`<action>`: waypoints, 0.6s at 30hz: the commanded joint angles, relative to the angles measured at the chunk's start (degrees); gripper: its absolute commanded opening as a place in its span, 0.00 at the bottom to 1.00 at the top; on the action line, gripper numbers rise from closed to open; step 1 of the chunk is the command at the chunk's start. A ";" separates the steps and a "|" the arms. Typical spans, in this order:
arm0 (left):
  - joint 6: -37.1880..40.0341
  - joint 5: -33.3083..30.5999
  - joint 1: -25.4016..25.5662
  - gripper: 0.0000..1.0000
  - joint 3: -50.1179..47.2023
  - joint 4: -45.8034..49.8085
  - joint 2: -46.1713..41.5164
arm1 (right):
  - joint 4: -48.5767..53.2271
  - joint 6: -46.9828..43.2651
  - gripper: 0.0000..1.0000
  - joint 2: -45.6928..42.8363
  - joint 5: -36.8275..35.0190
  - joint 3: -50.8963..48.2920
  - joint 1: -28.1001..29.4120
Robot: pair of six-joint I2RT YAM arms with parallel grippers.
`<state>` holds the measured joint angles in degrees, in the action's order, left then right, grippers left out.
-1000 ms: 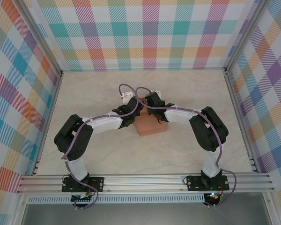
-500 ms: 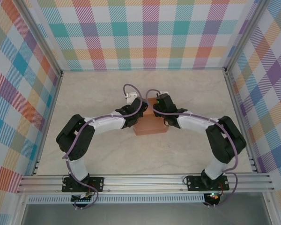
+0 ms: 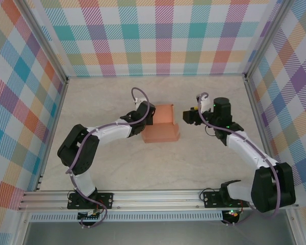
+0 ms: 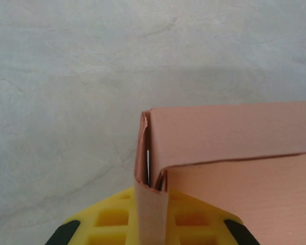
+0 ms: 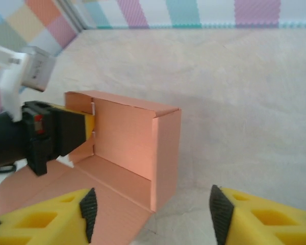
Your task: Fold the paper box
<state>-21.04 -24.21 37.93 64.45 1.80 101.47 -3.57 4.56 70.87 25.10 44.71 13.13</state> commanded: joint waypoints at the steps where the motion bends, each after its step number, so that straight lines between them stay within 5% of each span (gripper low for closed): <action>1: 5.77 9.08 -1.56 0.00 -2.11 -5.80 -4.96 | 6.19 -11.78 0.65 0.52 21.73 3.45 -3.92; 4: 8.67 14.23 -2.22 0.00 -4.24 -9.25 -6.86 | 15.88 -19.63 0.65 5.61 32.34 9.44 -5.39; 10: 10.84 21.78 -2.87 0.00 -5.24 -11.10 -8.13 | 19.55 -21.06 0.69 12.10 38.60 15.01 -5.29; 18: 10.45 25.51 -3.04 0.00 -5.95 -14.47 -7.78 | 19.18 -16.49 0.69 16.39 31.27 16.74 -3.80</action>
<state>-11.20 -2.35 35.35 58.83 -8.58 95.13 14.83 -12.62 86.98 56.93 60.45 8.71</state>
